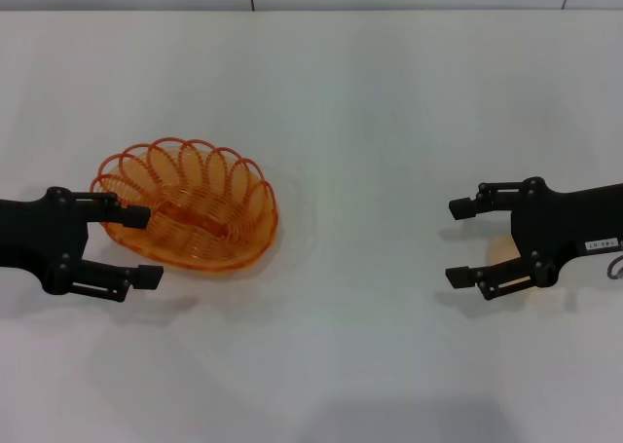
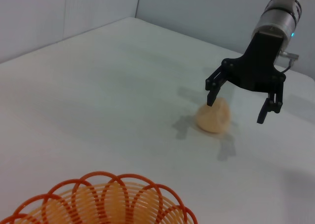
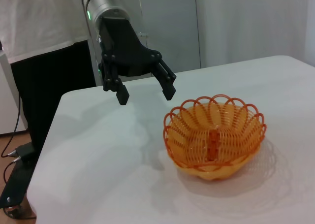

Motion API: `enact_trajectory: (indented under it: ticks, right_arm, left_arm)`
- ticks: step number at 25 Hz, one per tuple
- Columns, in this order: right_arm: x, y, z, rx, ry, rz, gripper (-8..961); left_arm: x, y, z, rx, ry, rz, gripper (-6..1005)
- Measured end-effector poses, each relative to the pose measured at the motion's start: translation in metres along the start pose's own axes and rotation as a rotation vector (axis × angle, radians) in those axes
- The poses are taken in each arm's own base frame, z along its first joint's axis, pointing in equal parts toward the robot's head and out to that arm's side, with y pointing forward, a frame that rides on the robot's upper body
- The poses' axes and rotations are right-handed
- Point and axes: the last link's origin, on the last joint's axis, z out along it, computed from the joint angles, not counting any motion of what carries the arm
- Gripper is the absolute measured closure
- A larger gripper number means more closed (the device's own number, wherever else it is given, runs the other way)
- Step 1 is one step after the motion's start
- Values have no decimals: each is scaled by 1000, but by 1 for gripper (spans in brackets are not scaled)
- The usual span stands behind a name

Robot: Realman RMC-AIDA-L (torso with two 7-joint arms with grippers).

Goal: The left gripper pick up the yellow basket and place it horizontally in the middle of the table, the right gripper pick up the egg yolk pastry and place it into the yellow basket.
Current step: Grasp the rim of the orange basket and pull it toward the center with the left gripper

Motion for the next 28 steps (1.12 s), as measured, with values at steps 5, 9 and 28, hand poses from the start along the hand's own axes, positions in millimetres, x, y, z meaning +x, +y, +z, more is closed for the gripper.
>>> enact_trajectory:
  ticks: [5, 9, 28]
  right_arm:
    - [0, 0, 1, -1, -2, 0, 79]
    - [0, 1, 2, -1, -4, -4, 79]
    - [-4, -3, -6, 44, -52, -5, 80]
  left_arm:
    - [-1, 0, 0, 4, -1, 1, 143]
    - [-2, -1, 0, 15, -1, 1, 146]
    - [1, -6, 0, 51, 21, -8, 160]
